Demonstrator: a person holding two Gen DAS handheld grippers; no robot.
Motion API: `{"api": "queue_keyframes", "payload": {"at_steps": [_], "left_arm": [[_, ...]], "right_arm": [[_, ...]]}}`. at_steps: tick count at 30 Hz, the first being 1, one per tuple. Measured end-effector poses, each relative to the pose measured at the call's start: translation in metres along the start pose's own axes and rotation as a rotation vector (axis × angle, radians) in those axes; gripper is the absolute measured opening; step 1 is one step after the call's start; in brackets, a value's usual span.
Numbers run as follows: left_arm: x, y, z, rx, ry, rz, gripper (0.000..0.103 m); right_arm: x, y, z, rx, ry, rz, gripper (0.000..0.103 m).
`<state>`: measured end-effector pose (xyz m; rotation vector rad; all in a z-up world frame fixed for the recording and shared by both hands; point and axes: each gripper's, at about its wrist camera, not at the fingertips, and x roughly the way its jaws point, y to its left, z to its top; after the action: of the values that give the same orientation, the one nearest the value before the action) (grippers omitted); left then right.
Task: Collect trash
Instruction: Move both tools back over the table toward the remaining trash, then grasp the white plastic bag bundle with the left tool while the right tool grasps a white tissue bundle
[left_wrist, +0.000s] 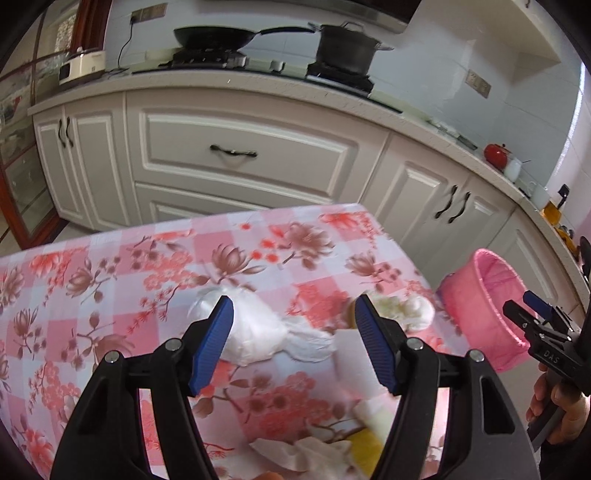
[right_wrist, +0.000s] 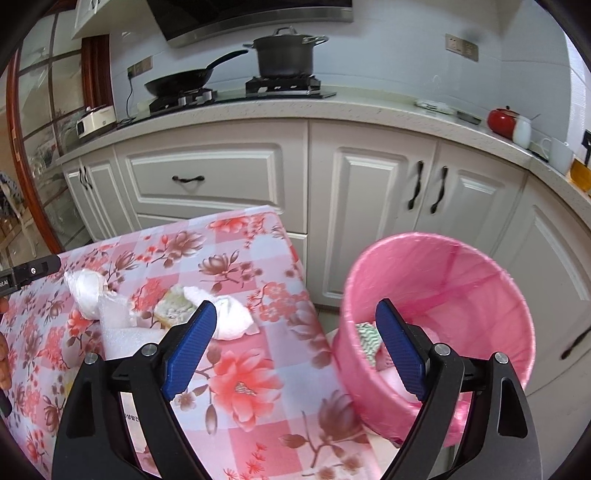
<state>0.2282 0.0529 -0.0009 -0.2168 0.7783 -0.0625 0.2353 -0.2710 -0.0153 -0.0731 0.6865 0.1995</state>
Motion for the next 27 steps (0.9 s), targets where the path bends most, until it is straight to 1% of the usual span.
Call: {"api": "queue_keyframes", "payload": {"at_steps": [14, 19, 27], "left_arm": [[0.041, 0.031, -0.019, -0.046, 0.084, 0.032, 0.068], [0.049, 0.036, -0.02, -0.051, 0.1, 0.035, 0.071], [0.063, 0.042, -0.019, -0.062, 0.123, 0.037, 0.071]], "right_arm": [[0.058, 0.032, -0.003, -0.024, 0.105, 0.044, 0.083], [0.078, 0.039, -0.003, -0.022, 0.139, 0.054, 0.083], [0.104, 0.043, -0.003, -0.015, 0.188, 0.064, 0.083]]}}
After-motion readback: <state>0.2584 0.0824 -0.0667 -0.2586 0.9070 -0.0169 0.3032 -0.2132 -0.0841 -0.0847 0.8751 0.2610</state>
